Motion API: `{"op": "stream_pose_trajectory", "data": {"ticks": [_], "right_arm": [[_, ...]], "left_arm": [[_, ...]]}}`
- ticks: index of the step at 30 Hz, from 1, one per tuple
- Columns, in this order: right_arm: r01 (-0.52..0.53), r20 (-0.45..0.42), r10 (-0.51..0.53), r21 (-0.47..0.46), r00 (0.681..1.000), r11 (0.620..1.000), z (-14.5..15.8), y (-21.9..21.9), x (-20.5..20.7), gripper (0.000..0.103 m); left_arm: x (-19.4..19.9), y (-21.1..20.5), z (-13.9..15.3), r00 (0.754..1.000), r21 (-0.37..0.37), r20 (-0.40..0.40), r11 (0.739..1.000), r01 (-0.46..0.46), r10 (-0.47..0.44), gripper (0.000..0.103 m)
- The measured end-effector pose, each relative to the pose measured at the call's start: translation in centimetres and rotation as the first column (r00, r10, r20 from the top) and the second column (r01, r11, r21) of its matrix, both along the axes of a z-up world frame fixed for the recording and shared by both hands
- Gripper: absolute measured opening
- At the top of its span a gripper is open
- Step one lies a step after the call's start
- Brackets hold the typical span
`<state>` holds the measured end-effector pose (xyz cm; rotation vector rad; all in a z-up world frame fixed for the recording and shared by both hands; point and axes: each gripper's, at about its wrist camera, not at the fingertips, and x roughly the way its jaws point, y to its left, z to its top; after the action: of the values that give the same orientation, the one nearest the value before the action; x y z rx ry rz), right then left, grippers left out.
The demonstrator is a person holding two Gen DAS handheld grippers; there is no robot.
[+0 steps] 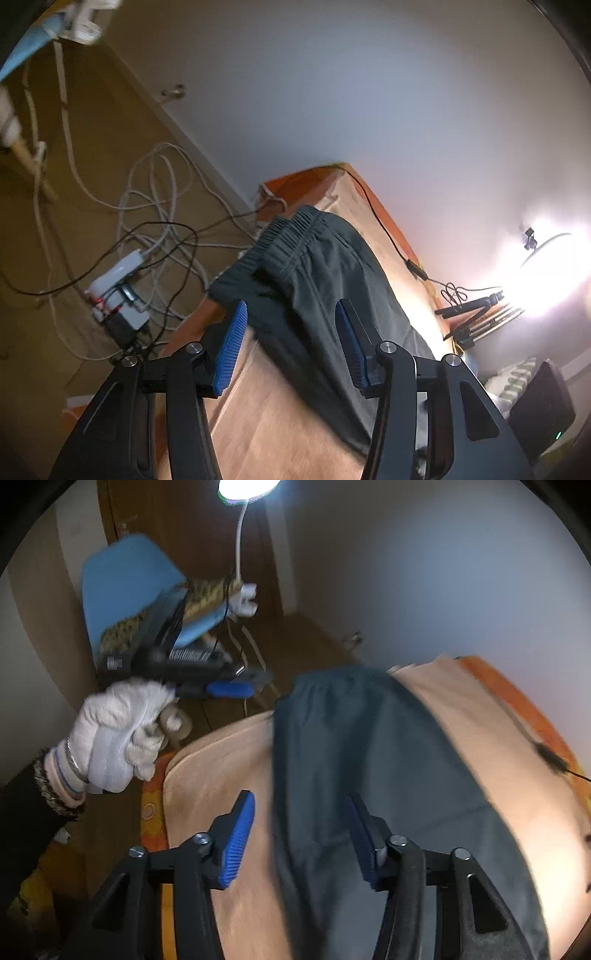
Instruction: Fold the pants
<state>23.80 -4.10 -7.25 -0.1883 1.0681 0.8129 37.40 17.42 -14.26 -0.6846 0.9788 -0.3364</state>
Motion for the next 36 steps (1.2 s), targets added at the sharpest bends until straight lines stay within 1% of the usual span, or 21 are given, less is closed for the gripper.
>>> {"op": "stream_pose_trajectory", "data": {"ticks": [2,5,7,9,10,11,12,13,14,15,16,20,23,25,27,30,32,33,35,36], "right_arm": [[-0.004,-0.014,0.003,-0.020,1.000,1.000,-1.2,1.1,0.1,0.049],[0.002,-0.031,-0.004,-0.055,0.999,0.999,-2.8,1.8,0.2,0.044],[0.009,-0.046,-0.012,-0.068,0.999,0.998,-3.6,1.8,0.4,0.042],[0.016,-0.052,-0.021,-0.083,0.998,0.996,-4.3,1.7,0.4,0.035],[0.021,-0.062,-0.027,-0.080,0.998,0.997,-4.5,1.6,0.4,0.033],[0.027,-0.069,-0.032,-0.075,0.997,0.997,-4.7,1.5,0.4,0.029],[0.034,-0.077,-0.039,-0.072,0.996,0.997,-4.9,1.5,0.5,0.022],[0.037,-0.082,-0.043,-0.072,0.996,0.997,-5.2,1.4,0.6,0.019],[0.038,-0.083,-0.044,-0.073,0.996,0.997,-5.3,1.4,0.8,0.013],[0.038,-0.081,-0.045,-0.080,0.996,0.996,-5.6,1.5,0.7,0.004],[0.039,-0.076,-0.046,-0.089,0.996,0.995,-5.8,1.7,0.8,0.001],[0.038,-0.052,-0.042,-0.080,0.998,0.996,-4.9,1.6,1.5,0.000],[0.022,-0.033,-0.024,-0.071,0.999,0.997,-4.3,1.9,1.6,0.000],[0.016,-0.017,-0.017,-0.077,1.000,0.997,-4.0,2.1,1.4,0.000],[0.020,-0.023,-0.022,-0.065,1.000,0.998,-3.8,2.4,1.4,0.000],[0.011,-0.020,-0.012,-0.039,1.000,0.999,-3.3,2.8,1.4,0.000],[0.009,-0.010,-0.010,-0.065,1.000,0.998,-3.4,3.2,1.2,0.000],[0.006,-0.010,-0.007,-0.080,1.000,0.997,-3.7,3.4,1.3,0.000],[0.004,-0.030,-0.007,-0.084,1.000,0.996,-4.3,3.2,1.3,0.000],[0.002,-0.040,-0.005,-0.085,0.999,0.996,-4.5,3.1,1.4,0.000]], "left_arm": [[1.0,-0.4,-0.6,1.000,0.008,-0.018,1.000,0.004,-0.004,0.048],[2.3,-1.0,-1.4,0.999,0.019,-0.038,1.000,0.006,-0.005,0.048],[2.5,-1.3,-1.5,0.999,0.043,-0.031,0.999,-0.011,0.012,0.048],[2.5,-1.5,-1.2,1.000,0.053,-0.012,0.998,-0.019,0.019,0.045],[2.6,-1.6,-1.1,1.000,0.063,-0.007,0.998,-0.023,0.023,0.045],[2.6,-1.6,-1.0,1.000,0.079,0.002,0.996,-0.030,0.029,0.028],[2.7,-1.7,-0.9,0.999,0.100,0.009,0.994,-0.038,0.037,0.018],[2.6,-1.6,-0.7,0.999,0.107,0.020,0.993,-0.044,0.042,0.017],[2.7,-1.6,-0.7,0.999,0.107,0.028,0.993,-0.046,0.044,0.009],[2.7,-1.6,-0.5,0.998,0.114,0.038,0.992,-0.051,0.047,0.007],[2.7,-1.6,-0.4,0.998,0.113,0.047,0.992,-0.051,0.046,0.007],[2.4,-1.5,0.4,0.995,0.130,0.088,0.990,-0.059,0.048,0.006],[2.3,-1.1,0.2,0.995,0.121,0.086,0.991,-0.065,0.054,0.006],[2.0,-1.1,0.4,0.993,0.157,0.099,0.985,-0.073,0.057,0.006],[1.6,-0.7,0.4,0.993,0.143,0.100,0.987,-0.080,0.066,0.006],[1.6,-0.2,-0.1,0.994,0.154,0.080,0.985,-0.080,0.069,0.006],[2.0,-0.4,-0.5,0.997,0.168,0.053,0.984,-0.065,0.057,0.006],[2.0,-0.4,-0.4,0.997,0.174,0.054,0.983,-0.063,0.054,0.006],[2.0,-0.2,-0.5,0.998,0.160,0.035,0.985,-0.066,0.061,0.007],[2.0,0.1,-0.9,0.997,0.133,0.008,0.988,-0.073,0.073,0.012]]}}
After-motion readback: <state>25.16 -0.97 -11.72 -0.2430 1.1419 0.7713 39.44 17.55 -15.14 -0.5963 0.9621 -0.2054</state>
